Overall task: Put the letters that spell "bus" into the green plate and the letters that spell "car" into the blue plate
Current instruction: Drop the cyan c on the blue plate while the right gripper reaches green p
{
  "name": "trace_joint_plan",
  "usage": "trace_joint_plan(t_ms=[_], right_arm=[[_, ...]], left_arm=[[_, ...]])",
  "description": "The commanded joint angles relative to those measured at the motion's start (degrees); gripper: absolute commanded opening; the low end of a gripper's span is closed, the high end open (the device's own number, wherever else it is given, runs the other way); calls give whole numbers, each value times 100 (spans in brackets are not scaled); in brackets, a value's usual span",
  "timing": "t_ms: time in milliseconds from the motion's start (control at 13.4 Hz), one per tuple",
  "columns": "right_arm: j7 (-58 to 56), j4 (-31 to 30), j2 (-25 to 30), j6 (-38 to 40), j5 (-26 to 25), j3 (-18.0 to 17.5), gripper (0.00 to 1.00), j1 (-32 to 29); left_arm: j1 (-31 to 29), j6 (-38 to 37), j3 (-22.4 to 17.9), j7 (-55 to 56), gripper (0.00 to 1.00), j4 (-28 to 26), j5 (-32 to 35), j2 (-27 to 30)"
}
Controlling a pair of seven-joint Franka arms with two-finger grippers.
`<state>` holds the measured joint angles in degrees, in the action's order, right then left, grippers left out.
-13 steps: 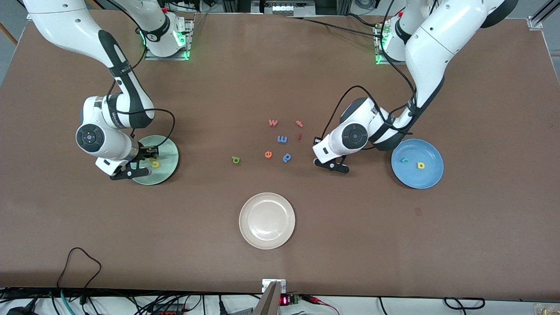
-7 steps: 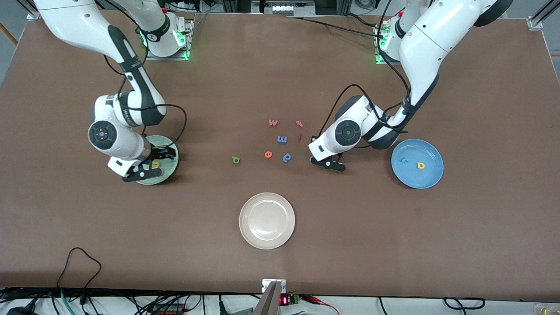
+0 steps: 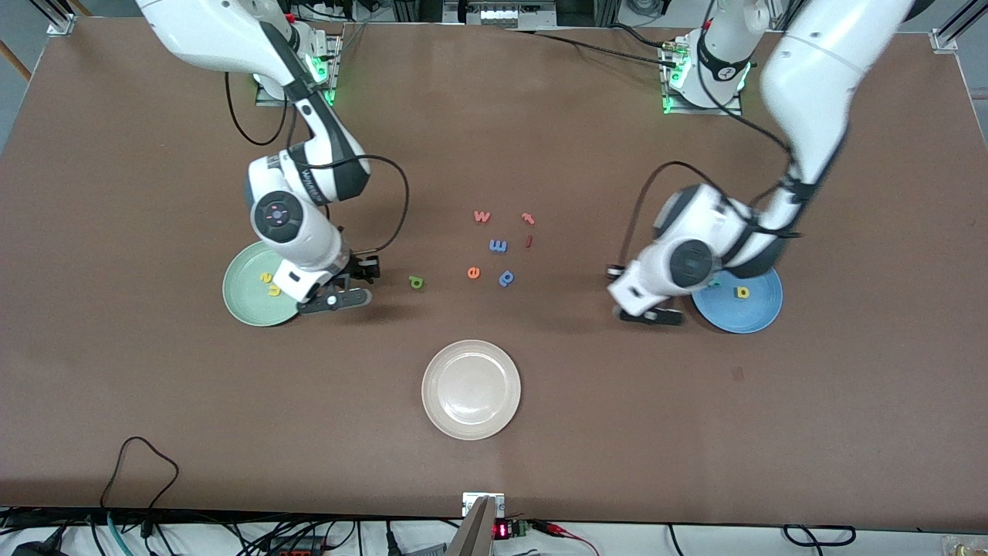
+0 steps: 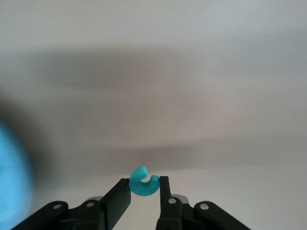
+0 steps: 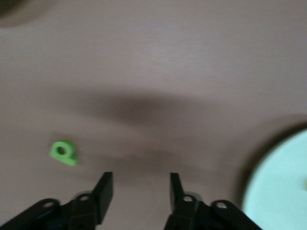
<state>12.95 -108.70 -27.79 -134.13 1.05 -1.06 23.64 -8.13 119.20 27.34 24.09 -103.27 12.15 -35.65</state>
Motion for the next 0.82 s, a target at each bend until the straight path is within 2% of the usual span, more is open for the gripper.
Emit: trace_joint_plan(t_ms=[0,299,597,746], right_arm=[[382,200,-287,-60,97,53,52,360],[628,200,-472,-315,106,53,51,615],[770,261,-639,-500,97,53,51,809],[762,489,-744,-500,97,53,51,879]], left_arm=[[-880,-283,69,-421,14,-141,121,137],[-1445,-266,52,-845,14,-141,400,94],[-1498,155,43,-827,14,-88,542,-187],[-1498,374,34,-827,19,-27,551,-266]])
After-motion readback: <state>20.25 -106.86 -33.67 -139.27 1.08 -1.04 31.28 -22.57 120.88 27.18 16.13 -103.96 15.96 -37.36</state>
